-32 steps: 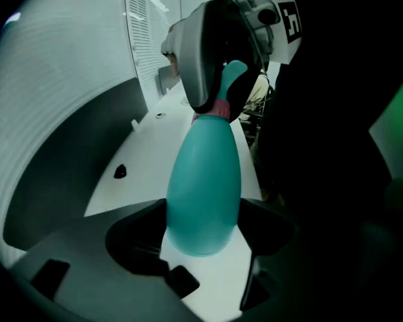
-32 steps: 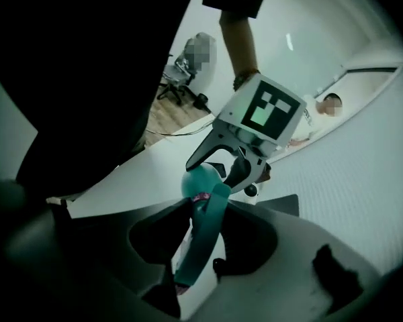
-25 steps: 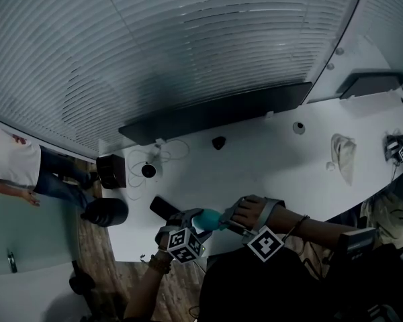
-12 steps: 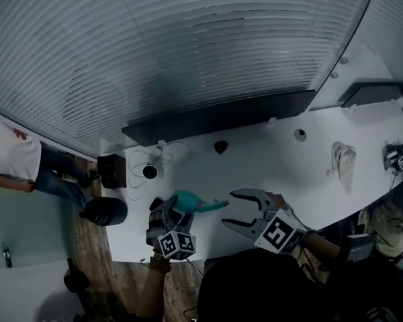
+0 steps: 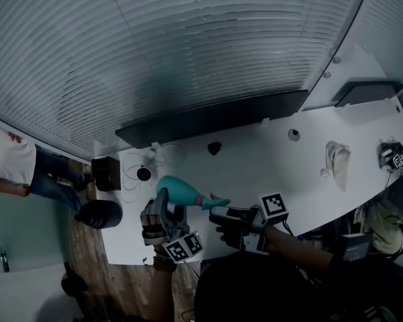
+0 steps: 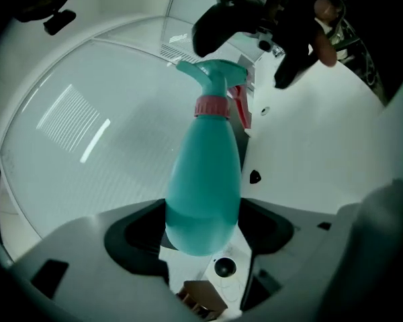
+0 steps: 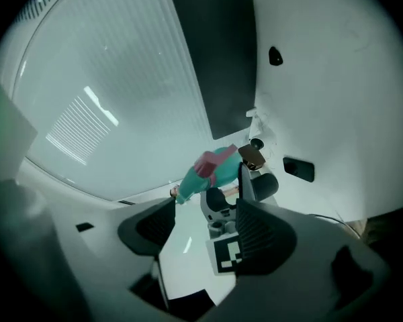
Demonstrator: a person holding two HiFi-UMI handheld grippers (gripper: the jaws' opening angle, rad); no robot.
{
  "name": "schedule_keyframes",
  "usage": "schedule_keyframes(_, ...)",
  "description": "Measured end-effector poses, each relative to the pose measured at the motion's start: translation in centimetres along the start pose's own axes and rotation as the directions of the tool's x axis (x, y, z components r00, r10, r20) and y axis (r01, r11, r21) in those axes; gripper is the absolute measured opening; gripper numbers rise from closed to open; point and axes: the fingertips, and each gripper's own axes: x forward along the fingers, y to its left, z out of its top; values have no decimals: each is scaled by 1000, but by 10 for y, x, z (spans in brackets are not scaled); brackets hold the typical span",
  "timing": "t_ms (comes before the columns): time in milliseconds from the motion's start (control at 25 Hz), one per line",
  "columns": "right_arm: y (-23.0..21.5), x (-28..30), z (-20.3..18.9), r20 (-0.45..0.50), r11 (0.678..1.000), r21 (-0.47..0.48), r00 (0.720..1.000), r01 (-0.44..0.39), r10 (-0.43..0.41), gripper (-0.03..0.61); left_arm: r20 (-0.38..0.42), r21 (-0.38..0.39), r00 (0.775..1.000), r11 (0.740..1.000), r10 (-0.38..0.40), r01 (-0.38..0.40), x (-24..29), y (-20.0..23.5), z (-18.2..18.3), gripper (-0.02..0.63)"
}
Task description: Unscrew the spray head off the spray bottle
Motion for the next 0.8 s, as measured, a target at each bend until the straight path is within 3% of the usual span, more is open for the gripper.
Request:
schedule_keyframes(200, 8, 6, 14, 48, 999, -11, 998, -33, 33, 265, 5, 10, 1000, 1000, 0, 0, -1, -5, 6, 337)
schedule_keyframes(400, 3, 2, 29, 111, 998, 42, 993, -44, 39, 265, 44, 39, 999, 999, 10, -11, -5, -9, 14, 337)
schedule_keyframes(680, -2, 3, 25, 102, 1000, 12, 995, -4, 3, 262, 49, 101, 999, 995, 5, -10, -7, -15, 22, 337)
schedule_keyframes(800, -6, 1, 31, 119, 999, -19, 992, 35, -33, 187, 40, 114, 999, 993, 9, -13, -6, -16, 21, 337)
